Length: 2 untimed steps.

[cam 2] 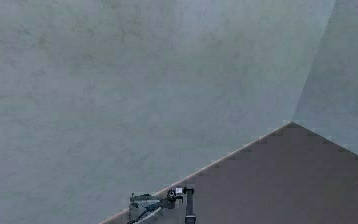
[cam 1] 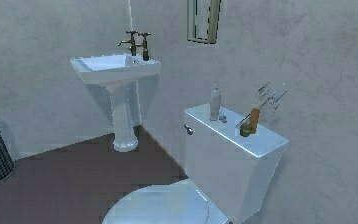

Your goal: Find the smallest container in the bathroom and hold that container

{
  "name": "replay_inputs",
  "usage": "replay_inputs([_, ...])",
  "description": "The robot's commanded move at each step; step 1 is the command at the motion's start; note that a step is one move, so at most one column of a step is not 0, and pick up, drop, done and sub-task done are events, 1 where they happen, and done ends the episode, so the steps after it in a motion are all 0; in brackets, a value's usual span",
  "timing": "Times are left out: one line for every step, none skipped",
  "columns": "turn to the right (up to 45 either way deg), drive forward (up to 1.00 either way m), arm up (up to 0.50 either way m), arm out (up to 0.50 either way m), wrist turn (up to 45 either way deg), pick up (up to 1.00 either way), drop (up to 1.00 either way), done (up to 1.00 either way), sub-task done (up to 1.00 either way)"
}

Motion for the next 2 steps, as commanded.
replay_inputs([0.0,0.0,0.0,0.0,24.0,0.0,0.0,0.0,0.0])
replay_inputs([0.0,0.0,-0.3,0.0,0.0,0.0,0.0,0.0,0.0])
